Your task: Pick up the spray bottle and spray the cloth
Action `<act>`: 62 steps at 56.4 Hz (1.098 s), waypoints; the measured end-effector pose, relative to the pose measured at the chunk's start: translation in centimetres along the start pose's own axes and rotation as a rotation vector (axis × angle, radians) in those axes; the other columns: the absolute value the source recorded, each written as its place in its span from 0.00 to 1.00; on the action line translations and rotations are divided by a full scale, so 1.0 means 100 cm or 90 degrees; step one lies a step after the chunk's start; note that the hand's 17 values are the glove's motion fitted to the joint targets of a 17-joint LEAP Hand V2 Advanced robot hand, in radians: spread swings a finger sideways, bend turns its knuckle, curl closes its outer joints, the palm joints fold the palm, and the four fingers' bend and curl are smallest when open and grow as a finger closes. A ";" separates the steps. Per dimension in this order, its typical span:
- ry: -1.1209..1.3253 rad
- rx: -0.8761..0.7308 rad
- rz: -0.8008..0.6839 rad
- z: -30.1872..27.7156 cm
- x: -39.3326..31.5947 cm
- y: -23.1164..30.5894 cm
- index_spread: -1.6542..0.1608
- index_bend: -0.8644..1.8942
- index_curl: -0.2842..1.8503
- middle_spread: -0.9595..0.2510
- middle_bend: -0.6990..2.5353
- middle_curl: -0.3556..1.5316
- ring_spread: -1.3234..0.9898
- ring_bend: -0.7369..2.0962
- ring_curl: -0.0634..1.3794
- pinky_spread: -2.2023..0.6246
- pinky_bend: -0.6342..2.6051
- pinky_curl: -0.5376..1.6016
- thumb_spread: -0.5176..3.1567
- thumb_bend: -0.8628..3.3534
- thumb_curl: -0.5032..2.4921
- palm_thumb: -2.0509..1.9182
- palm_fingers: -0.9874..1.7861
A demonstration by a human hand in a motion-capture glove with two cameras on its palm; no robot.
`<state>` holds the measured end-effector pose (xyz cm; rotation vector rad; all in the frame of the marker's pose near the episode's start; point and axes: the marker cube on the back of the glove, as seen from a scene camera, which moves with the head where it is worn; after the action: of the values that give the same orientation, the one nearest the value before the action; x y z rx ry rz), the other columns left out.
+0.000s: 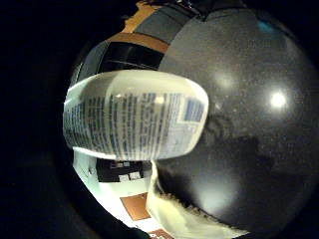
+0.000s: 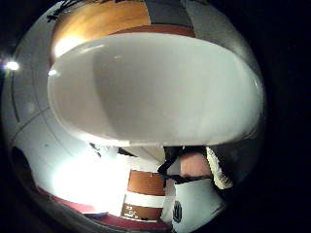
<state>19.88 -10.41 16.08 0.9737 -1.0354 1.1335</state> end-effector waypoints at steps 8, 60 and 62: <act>-0.019 0.009 -0.012 0.008 -0.005 -0.004 0.73 0.36 0.22 0.75 0.30 0.38 0.55 0.43 0.25 0.82 0.37 0.41 0.38 0.20 0.32 0.72 0.38; 0.028 0.009 -0.062 0.026 -0.028 -0.036 0.77 0.38 0.31 0.64 0.33 0.42 0.47 0.44 0.31 0.72 0.28 0.42 0.29 0.20 0.36 0.77 0.79; 0.030 0.004 -0.063 0.027 -0.030 -0.036 0.77 0.38 0.31 0.64 0.33 0.42 0.47 0.43 0.31 0.72 0.28 0.42 0.28 0.20 0.36 0.77 0.79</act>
<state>22.74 -14.26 13.52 0.9881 -0.9361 1.0746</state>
